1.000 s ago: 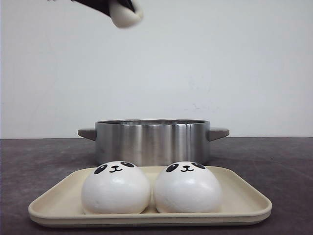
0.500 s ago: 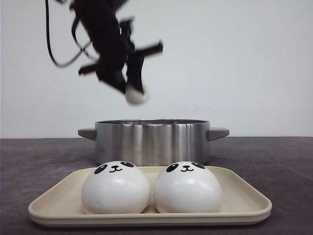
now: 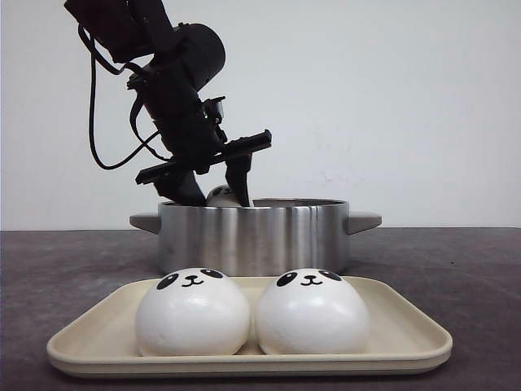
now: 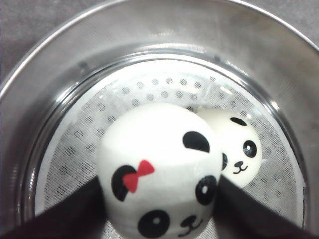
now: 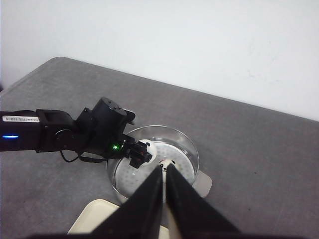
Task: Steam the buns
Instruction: 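Lift the bun with the left gripper, lower it into the steamer, release, then raise the open left gripper away from the steamer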
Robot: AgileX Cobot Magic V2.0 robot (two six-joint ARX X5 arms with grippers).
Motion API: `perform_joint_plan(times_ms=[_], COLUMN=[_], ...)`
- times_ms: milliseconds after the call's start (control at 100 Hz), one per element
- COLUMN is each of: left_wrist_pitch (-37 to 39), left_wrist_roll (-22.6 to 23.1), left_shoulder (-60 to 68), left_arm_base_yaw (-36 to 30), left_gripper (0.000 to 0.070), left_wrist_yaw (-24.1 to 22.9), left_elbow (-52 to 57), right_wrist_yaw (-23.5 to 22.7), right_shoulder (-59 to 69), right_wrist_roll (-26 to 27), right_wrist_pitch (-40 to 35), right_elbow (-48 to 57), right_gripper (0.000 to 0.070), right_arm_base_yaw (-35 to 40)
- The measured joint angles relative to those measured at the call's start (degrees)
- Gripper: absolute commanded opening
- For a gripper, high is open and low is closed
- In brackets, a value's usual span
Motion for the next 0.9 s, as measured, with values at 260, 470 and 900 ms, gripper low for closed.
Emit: perform_joint_plan(times_ms=[260, 470, 900], left_wrist_pitch=[0.28, -2.8, -12.59], left_wrist_roll=[0.0, -0.02, 4.26], left_shoulder=[0.0, 0.0, -23.71], left_arm_base_yaw=[-0.07, -0.09, -5.66], left_gripper=[0.0656, 0.065, 0.0635], left_wrist_yaw=[0.17, 0.22, -1.25], left_elbow=[0.13, 1.42, 5.07], right_wrist_yaw=[0.02, 0.72, -0.15], right_shoulder=[0.02, 0.02, -0.22], right_wrist_roll=[0.31, 1.31, 5.2], right_wrist_pitch=[-1.01, -3.69, -0.77], right_elbow=[0.0, -0.04, -21.88], right_gripper=[0.0003, 0.0003, 0.0004], right_arm_base_yaw=[0.0, 0.0, -0.07])
